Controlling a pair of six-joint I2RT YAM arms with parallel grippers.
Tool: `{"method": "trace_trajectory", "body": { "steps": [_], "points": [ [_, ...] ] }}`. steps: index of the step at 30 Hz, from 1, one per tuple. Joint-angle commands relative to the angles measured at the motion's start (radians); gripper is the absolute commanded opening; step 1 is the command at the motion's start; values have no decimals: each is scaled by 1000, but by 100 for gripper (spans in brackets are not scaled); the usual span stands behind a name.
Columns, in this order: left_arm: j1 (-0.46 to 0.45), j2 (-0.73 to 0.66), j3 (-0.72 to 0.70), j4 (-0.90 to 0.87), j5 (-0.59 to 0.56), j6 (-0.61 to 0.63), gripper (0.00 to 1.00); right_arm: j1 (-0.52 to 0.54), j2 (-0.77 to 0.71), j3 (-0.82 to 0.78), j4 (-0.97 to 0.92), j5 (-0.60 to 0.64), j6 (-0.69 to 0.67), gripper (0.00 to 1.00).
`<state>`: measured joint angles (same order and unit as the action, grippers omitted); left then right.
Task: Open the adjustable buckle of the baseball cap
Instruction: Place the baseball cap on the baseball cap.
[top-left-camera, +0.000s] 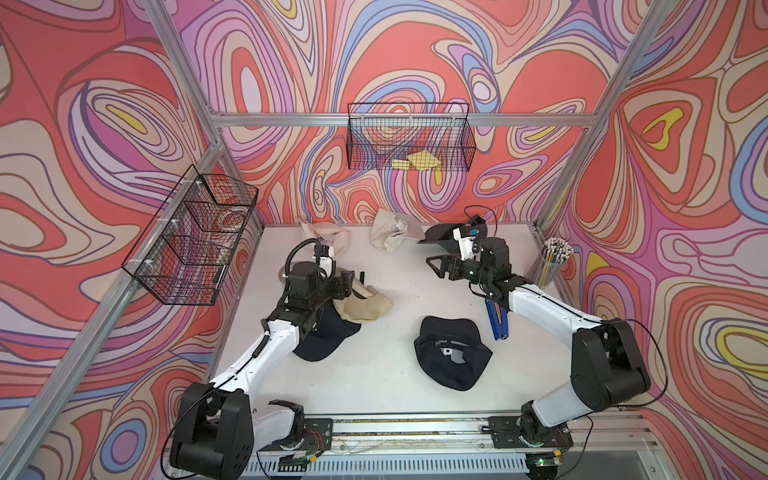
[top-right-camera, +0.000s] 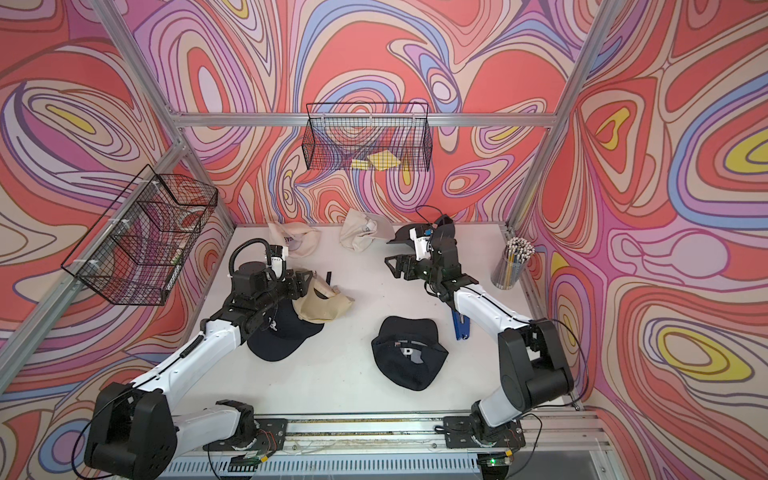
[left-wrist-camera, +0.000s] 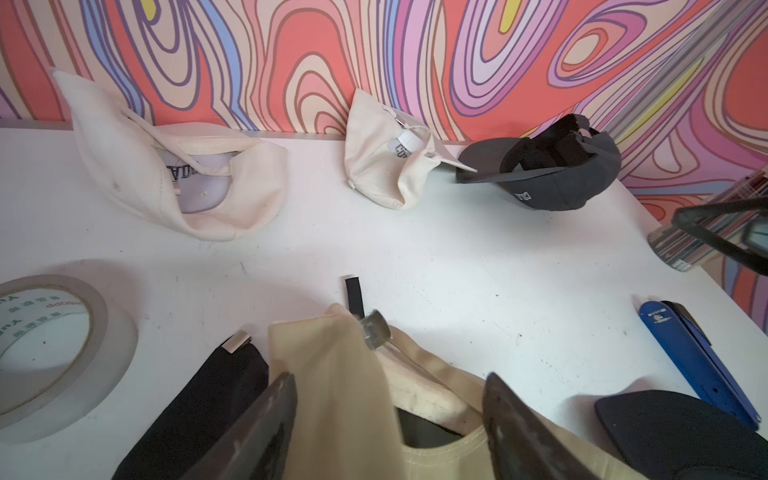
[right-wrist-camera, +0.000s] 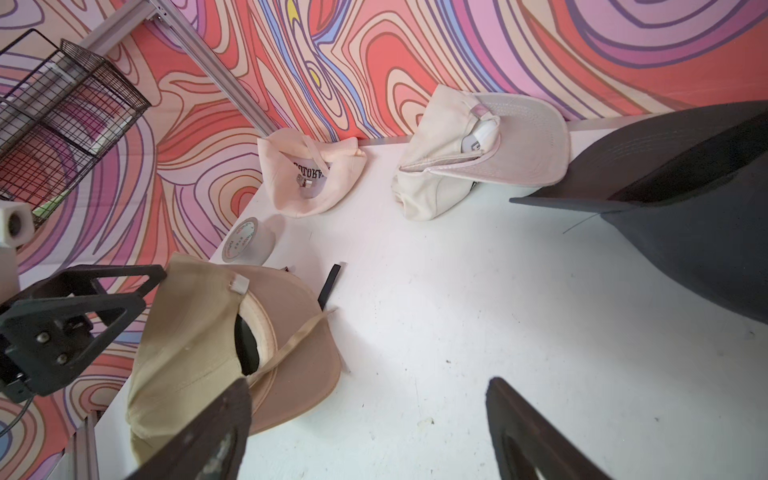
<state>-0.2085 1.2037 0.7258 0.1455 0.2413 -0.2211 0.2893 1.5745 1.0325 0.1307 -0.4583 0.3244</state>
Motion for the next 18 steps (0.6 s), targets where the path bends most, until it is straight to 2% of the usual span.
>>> {"method": "trace_trajectory", "body": {
  "steps": [1, 8, 13, 18],
  "points": [
    [6, -47, 24, 19, 75, -20, 74, -2, 46, 58, 23, 20, 0, 90],
    [6, -33, 79, 0, 193, -16, 75, -1, 183, 135, 89, 18, -19, 88],
    [4, 12, 126, -33, 310, 53, 75, 8, 267, 188, 102, 39, -250, 81],
    [4, 31, 126, -31, 363, 70, 75, 9, 368, 262, 68, 41, -475, 73]
  ]
}}
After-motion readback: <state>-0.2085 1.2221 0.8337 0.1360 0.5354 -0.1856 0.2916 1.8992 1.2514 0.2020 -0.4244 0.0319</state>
